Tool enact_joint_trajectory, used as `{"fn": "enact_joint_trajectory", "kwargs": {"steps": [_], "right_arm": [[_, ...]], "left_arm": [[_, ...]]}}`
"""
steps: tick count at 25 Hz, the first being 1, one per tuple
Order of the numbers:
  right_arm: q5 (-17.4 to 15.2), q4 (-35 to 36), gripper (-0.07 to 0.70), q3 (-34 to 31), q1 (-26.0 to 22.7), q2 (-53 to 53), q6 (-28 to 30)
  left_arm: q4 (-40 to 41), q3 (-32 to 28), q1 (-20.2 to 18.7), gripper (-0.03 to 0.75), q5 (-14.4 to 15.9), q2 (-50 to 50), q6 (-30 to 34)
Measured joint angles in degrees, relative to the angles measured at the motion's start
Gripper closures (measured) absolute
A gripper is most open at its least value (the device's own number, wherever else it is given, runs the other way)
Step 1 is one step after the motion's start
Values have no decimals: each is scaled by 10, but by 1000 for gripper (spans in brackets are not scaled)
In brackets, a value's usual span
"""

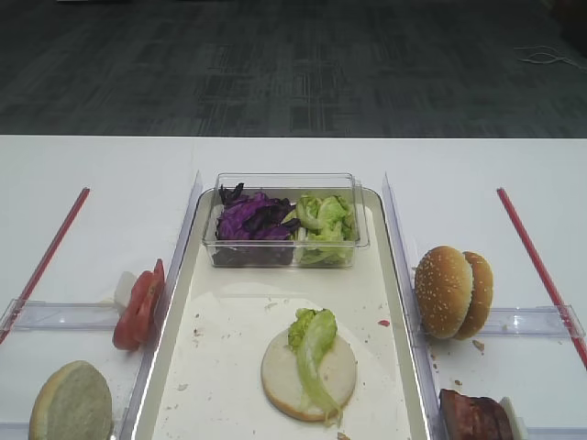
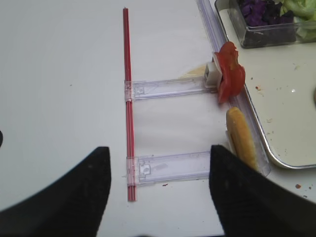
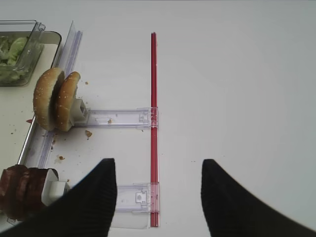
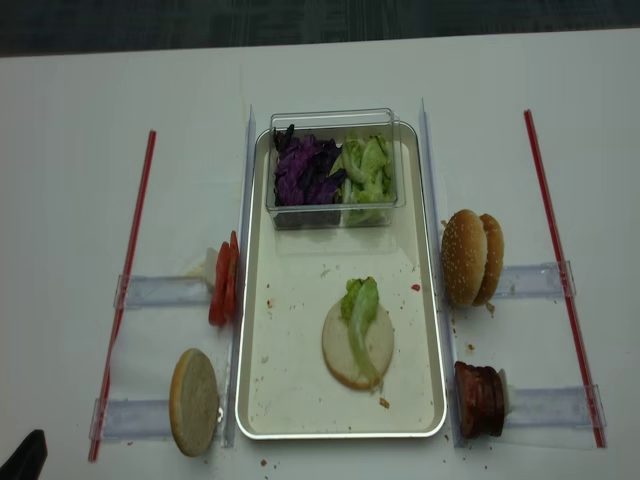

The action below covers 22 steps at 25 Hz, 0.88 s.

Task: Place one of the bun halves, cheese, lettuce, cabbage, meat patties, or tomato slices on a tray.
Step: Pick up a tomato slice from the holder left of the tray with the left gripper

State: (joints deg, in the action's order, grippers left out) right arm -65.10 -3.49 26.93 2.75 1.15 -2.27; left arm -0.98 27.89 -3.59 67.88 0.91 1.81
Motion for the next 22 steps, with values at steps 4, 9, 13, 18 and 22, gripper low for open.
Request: {"fn": "enact_joint_trajectory", "kwargs": {"steps": [4,9,13,18,22], "right_arm": [[0,0,234,0,0,0,0],[0,0,234,0,0,0,0],[0,0,234,0,0,0,0],[0,0,234,0,0,0,0],[0,0,234,0,0,0,0]], "left_arm": [[0,0,0,303,0,0,0],[-6,0,0,303,0,0,-8],[-40,0,0,303,0,0,-2],[-47,0,0,303,-1,-20,11],[-48,0,0,303,-1,-62,12]]}}
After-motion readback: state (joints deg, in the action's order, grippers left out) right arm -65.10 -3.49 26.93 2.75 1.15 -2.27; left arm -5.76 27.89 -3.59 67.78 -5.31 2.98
